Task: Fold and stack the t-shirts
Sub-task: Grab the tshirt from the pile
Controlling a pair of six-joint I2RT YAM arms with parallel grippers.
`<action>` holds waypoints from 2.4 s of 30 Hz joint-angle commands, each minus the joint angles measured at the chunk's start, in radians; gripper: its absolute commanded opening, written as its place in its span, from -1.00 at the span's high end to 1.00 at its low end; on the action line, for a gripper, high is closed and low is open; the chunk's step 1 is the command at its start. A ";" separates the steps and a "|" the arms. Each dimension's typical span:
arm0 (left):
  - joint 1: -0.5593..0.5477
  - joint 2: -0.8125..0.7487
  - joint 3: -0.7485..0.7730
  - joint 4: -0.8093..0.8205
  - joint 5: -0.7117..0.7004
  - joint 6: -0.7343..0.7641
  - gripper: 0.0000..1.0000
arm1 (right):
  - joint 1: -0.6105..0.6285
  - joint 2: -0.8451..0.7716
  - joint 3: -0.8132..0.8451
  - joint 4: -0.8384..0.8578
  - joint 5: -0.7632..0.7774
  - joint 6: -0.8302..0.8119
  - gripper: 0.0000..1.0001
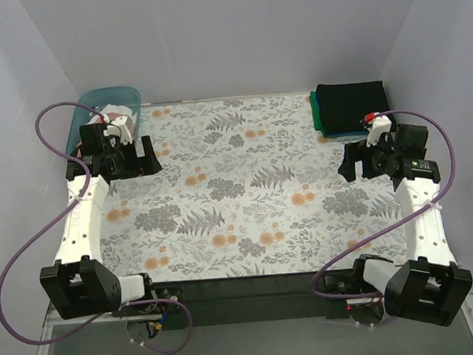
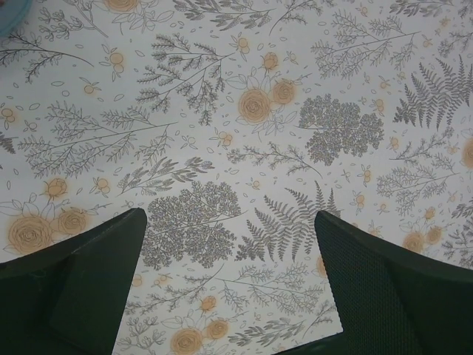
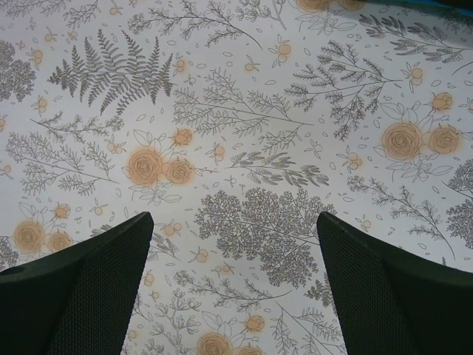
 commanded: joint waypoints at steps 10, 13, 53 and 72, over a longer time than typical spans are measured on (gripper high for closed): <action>0.005 0.229 0.378 -0.132 -0.033 -0.004 -0.96 | 0.001 0.115 0.036 -0.037 0.042 0.011 -0.97; 0.043 0.366 0.613 -0.175 -0.025 -0.027 -0.96 | 0.001 0.146 0.042 -0.040 0.058 0.017 -0.97; 0.235 0.960 0.767 0.117 -0.145 -0.018 0.37 | -0.002 0.197 -0.014 0.001 -0.007 -0.012 -0.97; 0.240 0.483 0.892 0.469 0.036 -0.237 1.00 | -0.001 0.172 -0.013 0.001 -0.024 -0.007 -0.97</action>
